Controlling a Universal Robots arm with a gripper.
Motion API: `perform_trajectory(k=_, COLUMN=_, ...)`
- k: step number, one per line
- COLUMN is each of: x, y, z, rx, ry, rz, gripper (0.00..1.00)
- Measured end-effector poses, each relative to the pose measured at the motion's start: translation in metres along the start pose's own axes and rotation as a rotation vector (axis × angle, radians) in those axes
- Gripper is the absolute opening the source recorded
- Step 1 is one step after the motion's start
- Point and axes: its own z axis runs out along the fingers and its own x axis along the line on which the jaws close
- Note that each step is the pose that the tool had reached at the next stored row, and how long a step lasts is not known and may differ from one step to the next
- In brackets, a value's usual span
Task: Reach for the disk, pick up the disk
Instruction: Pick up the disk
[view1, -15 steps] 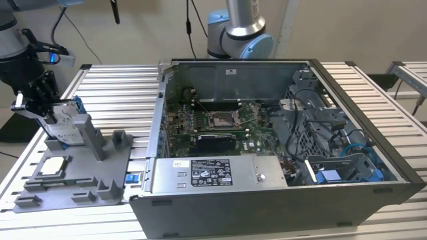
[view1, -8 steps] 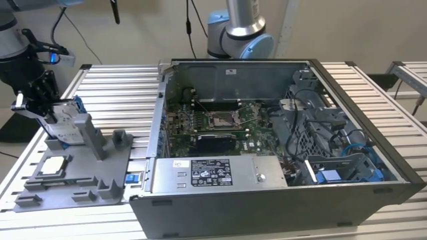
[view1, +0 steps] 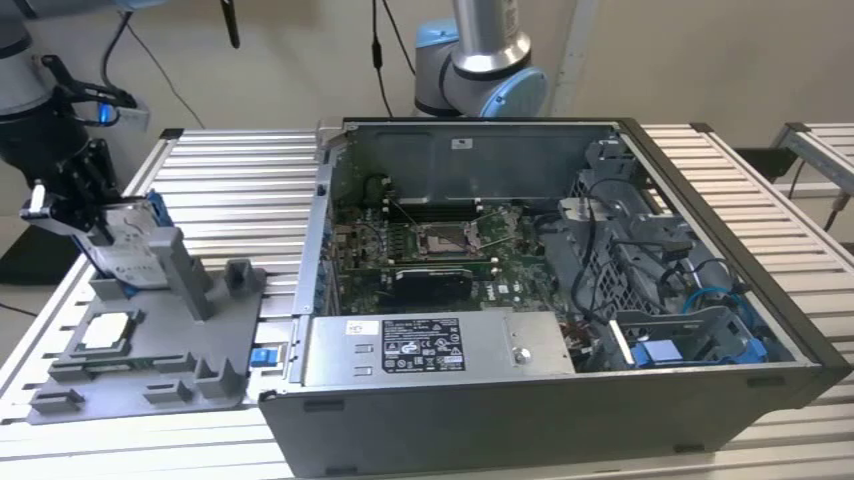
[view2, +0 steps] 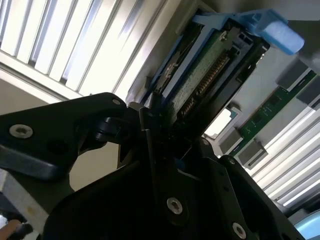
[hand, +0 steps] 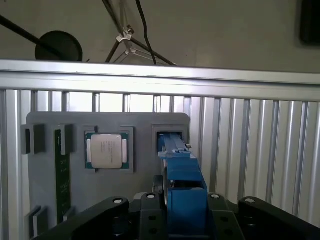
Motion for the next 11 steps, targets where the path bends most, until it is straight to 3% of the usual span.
perform_trajectory(k=11, x=-0.0008, y=0.0000, z=-0.0195, rx=0.0000, ry=0.0000, rz=0.000, gripper=0.00)
